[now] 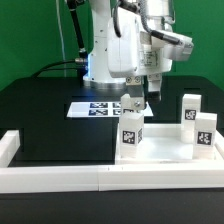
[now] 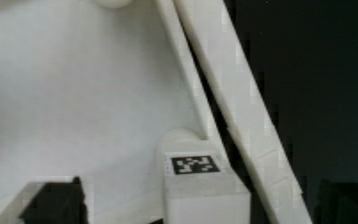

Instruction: Assemble square table

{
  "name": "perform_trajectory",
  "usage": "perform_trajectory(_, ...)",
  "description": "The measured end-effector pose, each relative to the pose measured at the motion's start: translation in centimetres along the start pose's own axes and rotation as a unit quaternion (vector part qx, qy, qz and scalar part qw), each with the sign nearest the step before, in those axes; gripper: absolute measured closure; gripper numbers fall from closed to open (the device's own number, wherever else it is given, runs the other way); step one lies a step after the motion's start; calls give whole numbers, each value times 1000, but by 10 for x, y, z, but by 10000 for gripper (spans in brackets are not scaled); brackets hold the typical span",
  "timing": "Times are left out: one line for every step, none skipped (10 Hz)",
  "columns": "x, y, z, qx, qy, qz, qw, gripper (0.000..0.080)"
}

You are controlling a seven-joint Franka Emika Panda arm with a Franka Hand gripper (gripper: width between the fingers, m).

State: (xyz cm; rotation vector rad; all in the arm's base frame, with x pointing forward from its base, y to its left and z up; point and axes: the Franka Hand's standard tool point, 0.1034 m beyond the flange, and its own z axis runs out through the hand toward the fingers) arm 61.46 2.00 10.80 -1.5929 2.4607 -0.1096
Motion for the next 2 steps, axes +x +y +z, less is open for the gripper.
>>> perform_trajectory(0,0,0,0,0,0,1000,151)
perform_trajectory(0,0,1,0,1,0,1000,151)
